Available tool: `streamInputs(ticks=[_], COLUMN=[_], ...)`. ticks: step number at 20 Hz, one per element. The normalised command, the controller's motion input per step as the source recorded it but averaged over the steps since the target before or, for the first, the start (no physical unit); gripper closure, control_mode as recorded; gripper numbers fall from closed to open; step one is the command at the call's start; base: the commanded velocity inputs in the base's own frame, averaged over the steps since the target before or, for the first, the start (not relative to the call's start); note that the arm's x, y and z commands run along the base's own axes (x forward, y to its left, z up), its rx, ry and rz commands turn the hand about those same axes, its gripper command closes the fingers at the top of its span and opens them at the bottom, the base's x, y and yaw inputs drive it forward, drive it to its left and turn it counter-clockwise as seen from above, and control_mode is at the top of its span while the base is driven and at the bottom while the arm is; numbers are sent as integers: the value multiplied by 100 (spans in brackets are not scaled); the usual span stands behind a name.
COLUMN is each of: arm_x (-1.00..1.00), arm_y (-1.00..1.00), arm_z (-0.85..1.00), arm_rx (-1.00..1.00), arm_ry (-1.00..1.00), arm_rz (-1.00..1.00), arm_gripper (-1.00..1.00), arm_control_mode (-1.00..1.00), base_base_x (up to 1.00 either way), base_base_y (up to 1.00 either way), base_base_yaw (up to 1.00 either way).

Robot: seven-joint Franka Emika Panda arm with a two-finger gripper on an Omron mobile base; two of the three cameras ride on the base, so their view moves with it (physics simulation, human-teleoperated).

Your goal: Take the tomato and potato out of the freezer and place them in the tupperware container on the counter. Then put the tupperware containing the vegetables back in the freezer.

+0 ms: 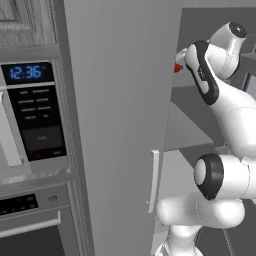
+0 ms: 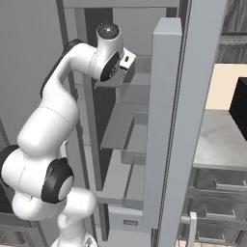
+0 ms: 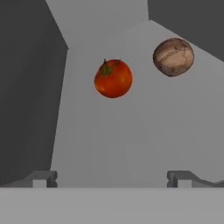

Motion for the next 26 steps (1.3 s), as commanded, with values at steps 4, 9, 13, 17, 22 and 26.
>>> streamInputs(ticks=[4, 9, 13, 17, 22, 26], arm_x=[33, 25, 23, 21, 24, 23], arm_y=[0, 0, 0, 0, -1, -3], arm_z=[0, 0, -2, -17, -3, -1], arm_rx=[1, 0, 0, 0, 0, 2], arm_ry=[5, 2, 0, 0, 0, 0], arm_rz=[6, 3, 2, 1, 0, 0], arm_gripper=[-100, -100, -100, -100, -100, -100], arm_control_mode=[-100, -100, -100, -100, -100, -100], base_base_x=[0, 0, 0, 0, 0, 0], base_base_y=[0, 0, 0, 0, 0, 0], base_base_yaw=[0, 0, 0, 0, 0, 0])
